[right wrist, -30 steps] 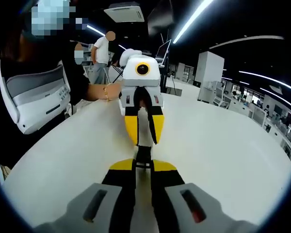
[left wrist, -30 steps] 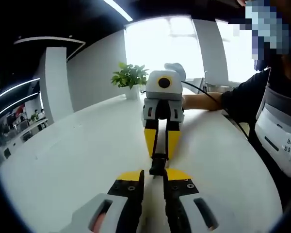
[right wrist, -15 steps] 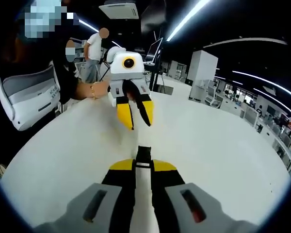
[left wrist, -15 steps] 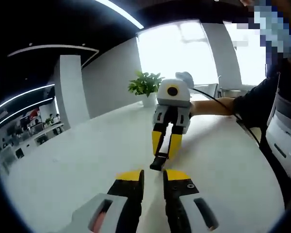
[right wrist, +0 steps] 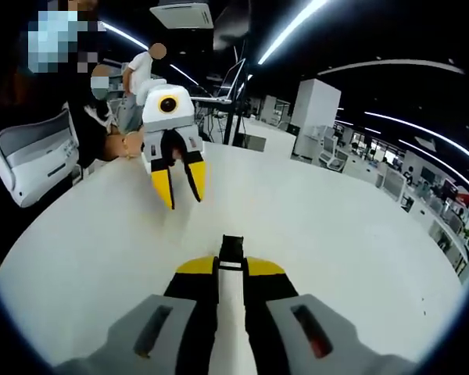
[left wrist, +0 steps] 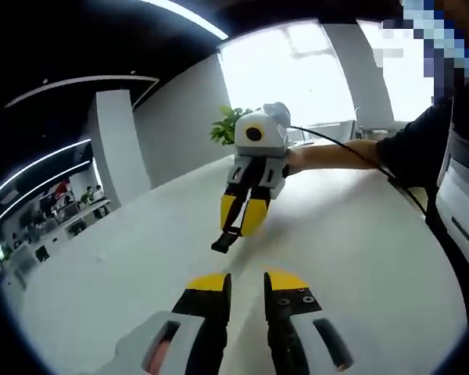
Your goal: Snap the two parts of the plastic buckle together until the buckle closes and remains connected.
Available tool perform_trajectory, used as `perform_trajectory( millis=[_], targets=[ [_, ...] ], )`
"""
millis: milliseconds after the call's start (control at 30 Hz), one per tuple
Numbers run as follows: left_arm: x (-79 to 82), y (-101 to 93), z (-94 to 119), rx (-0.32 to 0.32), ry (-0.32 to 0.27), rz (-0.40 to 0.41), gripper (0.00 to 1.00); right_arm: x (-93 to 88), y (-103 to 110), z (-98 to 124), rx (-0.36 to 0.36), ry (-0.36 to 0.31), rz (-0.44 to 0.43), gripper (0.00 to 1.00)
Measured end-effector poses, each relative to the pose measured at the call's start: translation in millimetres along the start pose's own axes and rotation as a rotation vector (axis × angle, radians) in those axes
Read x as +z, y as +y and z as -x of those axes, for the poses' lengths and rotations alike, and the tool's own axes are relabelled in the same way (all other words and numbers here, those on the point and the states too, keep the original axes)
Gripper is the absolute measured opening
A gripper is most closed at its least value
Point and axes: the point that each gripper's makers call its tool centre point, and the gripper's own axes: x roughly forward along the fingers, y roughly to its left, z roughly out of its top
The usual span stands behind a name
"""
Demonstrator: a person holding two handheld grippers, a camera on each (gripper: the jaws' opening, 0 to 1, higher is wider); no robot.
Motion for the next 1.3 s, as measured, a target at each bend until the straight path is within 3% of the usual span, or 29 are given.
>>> perform_trajectory(
  millis=[533,867,1300],
  targets=[
    [5.0,3.7,4.7,0.014,-0.016,-0.008,0.16,-4.1,-41.9,-7.6,-0.033,0.023,-0.003,0.1],
    [5.7,8.4,4.9,0.031,-0.02,-0.005,0.16,-23.6,-67.7,-9.3,-0.059,0.041,-0.04,0.1],
    [4.7,12.2,5.1,0.041,-0.019,0.0,0.16,-39.6,-78.8,-11.6,-0.059,0.049,-0.077,0.1]
  ],
)
